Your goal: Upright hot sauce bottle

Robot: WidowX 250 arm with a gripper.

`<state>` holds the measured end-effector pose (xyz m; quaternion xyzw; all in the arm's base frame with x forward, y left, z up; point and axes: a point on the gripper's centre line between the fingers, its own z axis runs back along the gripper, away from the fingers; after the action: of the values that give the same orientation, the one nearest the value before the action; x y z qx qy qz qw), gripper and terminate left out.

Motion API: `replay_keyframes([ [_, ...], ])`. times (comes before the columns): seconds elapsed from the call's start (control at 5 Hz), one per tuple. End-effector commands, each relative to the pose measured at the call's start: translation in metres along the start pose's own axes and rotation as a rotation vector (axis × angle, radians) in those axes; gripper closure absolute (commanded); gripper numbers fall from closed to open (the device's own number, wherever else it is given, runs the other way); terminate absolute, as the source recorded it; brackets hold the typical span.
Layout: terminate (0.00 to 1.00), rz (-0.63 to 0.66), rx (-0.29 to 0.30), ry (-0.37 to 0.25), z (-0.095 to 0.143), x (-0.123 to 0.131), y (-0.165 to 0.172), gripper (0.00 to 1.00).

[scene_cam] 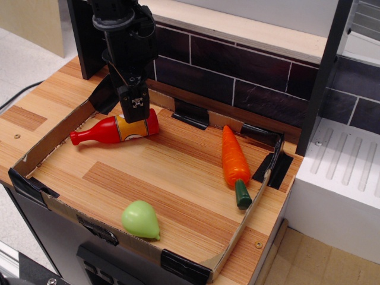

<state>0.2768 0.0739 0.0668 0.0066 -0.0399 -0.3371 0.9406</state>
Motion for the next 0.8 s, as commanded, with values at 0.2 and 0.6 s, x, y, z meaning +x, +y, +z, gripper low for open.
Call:
replay_keyframes([
  [0.2,0.00,-0.009,0.035,0.009,0.010,-0.019,0.008,0.00],
  [0.6,0.00,-0.004,0.082,-0.008,0.013,-0.054,0.032,0.00],
])
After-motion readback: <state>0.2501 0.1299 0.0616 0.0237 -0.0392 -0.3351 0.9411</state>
